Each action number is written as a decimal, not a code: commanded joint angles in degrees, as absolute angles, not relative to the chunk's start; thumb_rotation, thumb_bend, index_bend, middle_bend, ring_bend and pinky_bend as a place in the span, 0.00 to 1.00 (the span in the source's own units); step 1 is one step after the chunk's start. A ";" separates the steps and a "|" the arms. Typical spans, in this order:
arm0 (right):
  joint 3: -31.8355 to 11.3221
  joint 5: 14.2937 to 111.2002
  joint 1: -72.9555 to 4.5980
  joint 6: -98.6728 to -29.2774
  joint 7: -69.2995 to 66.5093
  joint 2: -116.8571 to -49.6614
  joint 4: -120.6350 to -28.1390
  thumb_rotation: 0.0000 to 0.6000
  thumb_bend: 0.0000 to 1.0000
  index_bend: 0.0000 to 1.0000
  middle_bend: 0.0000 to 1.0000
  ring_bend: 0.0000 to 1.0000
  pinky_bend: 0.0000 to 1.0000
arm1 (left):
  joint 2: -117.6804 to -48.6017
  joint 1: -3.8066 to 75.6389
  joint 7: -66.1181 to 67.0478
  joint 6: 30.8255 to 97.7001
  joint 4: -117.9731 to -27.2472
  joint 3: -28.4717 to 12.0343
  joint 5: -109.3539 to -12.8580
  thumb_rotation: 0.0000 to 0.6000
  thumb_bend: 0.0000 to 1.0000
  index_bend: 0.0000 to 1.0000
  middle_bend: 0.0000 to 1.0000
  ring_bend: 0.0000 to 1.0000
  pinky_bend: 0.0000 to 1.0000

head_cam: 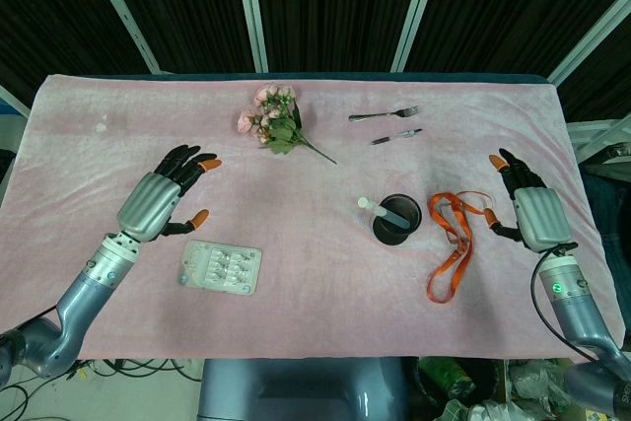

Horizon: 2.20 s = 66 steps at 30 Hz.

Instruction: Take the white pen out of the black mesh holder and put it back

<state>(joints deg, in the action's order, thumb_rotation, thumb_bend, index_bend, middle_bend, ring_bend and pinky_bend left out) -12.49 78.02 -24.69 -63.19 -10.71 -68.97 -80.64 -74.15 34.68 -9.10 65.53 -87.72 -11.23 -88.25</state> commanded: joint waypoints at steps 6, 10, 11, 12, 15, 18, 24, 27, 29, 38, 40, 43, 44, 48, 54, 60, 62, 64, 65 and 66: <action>-12.75 77.66 -25.29 -65.29 -9.30 -71.90 -78.38 1.00 0.33 0.00 0.01 0.08 0.19 | -74.85 34.13 -9.57 67.22 -85.31 -9.88 -88.65 1.00 0.35 0.12 0.11 0.00 0.04; -12.71 77.01 -25.23 -65.17 -9.22 -71.79 -79.19 1.00 0.32 0.00 0.01 0.08 0.19 | -74.17 34.19 -9.40 67.49 -85.32 -9.70 -88.72 1.00 0.35 0.12 0.11 0.00 0.04; -12.63 76.84 -25.22 -64.99 -9.09 -71.61 -79.48 1.00 0.32 0.00 0.01 0.08 0.19 | -74.04 34.25 -9.48 67.72 -85.33 -9.83 -88.71 1.00 0.35 0.12 0.11 0.00 0.04; -12.60 76.65 -25.22 -64.90 -8.88 -71.49 -79.68 1.00 0.32 0.00 0.01 0.08 0.19 | -73.95 34.30 -9.62 67.92 -85.28 -9.97 -88.64 1.00 0.35 0.12 0.11 0.00 0.04; -12.57 76.09 -25.21 -64.58 -8.95 -71.29 -80.24 1.00 0.32 0.00 0.01 0.08 0.19 | -73.71 34.47 -9.88 67.86 -84.84 -10.11 -88.16 1.00 0.35 0.12 0.11 0.00 0.04; -12.37 75.80 -25.09 -63.78 -10.75 -70.68 -81.44 1.00 0.32 0.00 0.01 0.08 0.19 | -73.44 34.22 -9.15 68.41 -84.42 -9.85 -88.13 1.00 0.35 0.12 0.11 0.00 0.04; -11.83 76.08 -24.60 -63.37 -12.87 -69.13 -83.80 1.00 0.32 0.00 0.01 0.08 0.19 | -72.28 33.02 -10.43 70.98 -85.36 -9.75 -88.47 1.00 0.35 0.12 0.11 0.00 0.04; -12.01 75.38 -24.29 -61.26 -19.22 -66.97 -87.53 1.00 0.32 0.00 0.01 0.08 0.19 | -70.96 32.79 -9.39 71.51 -85.58 -9.60 -88.82 1.00 0.35 0.12 0.11 0.00 0.04; -11.89 75.54 -24.58 -58.99 -22.76 -64.84 -88.68 1.00 0.32 0.00 0.01 0.08 0.19 | -69.05 30.49 -6.77 73.75 -86.58 -8.84 -88.29 1.00 0.35 0.12 0.11 0.00 0.04; -12.21 74.34 -24.26 -57.18 -28.97 -62.69 -89.97 1.00 0.30 0.09 0.01 0.08 0.19 | -64.00 17.43 9.58 84.62 -94.47 -4.04 -82.21 1.00 0.35 0.15 0.11 0.00 0.04; -11.86 73.94 -24.52 -55.33 -30.39 -62.13 -90.46 1.00 0.29 0.10 0.01 0.07 0.19 | -64.07 14.82 7.80 87.36 -94.02 -3.03 -82.59 1.00 0.35 0.15 0.11 0.00 0.04; -11.64 73.81 -24.95 -53.79 -31.63 -62.01 -90.68 1.00 0.27 0.11 0.01 0.07 0.19 | -64.12 11.86 4.71 90.12 -92.39 -2.28 -82.50 1.00 0.35 0.15 0.11 0.00 0.04; -11.64 73.87 -25.10 -53.57 -31.89 -62.16 -90.66 1.00 0.27 0.13 0.01 0.07 0.19 | -64.22 11.18 3.71 90.48 -91.94 -2.30 -82.00 1.00 0.35 0.15 0.11 0.00 0.04; -11.77 74.54 -25.99 -52.98 -32.25 -62.93 -90.65 1.00 0.26 0.21 0.01 0.07 0.19 | -64.32 9.97 -1.09 88.93 -89.83 -2.09 -80.54 1.00 0.35 0.15 0.11 0.00 0.03; -12.80 74.45 -28.60 -51.76 -29.36 -64.10 -91.13 1.00 0.26 0.31 0.01 0.07 0.19 | -64.20 9.18 -3.18 88.71 -89.00 -3.15 -79.61 1.00 0.35 0.14 0.11 0.00 0.03; -14.27 71.01 -32.63 -47.25 -26.05 -65.87 -91.10 1.00 0.26 0.37 0.01 0.07 0.19 | -64.79 8.54 -3.08 89.74 -88.65 -3.94 -79.80 1.00 0.35 0.14 0.11 0.00 0.03; -14.69 68.85 -34.43 -44.65 -25.04 -66.80 -90.73 1.00 0.26 0.39 0.01 0.07 0.19 | -65.05 8.57 -2.76 89.14 -88.44 -4.11 -79.49 1.00 0.35 0.14 0.11 0.00 0.03; -14.98 66.93 -35.76 -43.00 -23.87 -67.56 -90.38 1.00 0.26 0.39 0.01 0.07 0.19 | -65.22 8.64 -2.53 88.64 -88.28 -4.24 -79.46 1.00 0.35 0.14 0.11 0.00 0.03; -15.14 66.04 -36.44 -42.30 -23.21 -68.01 -90.23 1.00 0.26 0.39 0.01 0.07 0.19 | -65.28 8.65 -2.51 88.55 -88.21 -4.31 -79.57 1.00 0.35 0.14 0.11 0.00 0.03; -15.27 65.17 -37.03 -41.80 -22.51 -68.42 -90.10 1.00 0.26 0.39 0.01 0.07 0.19 | -65.34 8.63 -2.50 88.54 -88.14 -4.37 -79.71 1.00 0.35 0.14 0.11 0.00 0.03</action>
<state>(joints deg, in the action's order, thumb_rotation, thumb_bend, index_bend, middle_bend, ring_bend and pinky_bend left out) -14.80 66.63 -35.74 -43.05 -23.78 -67.45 -90.50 -65.30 8.63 -2.50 88.56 -88.17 -4.33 -79.66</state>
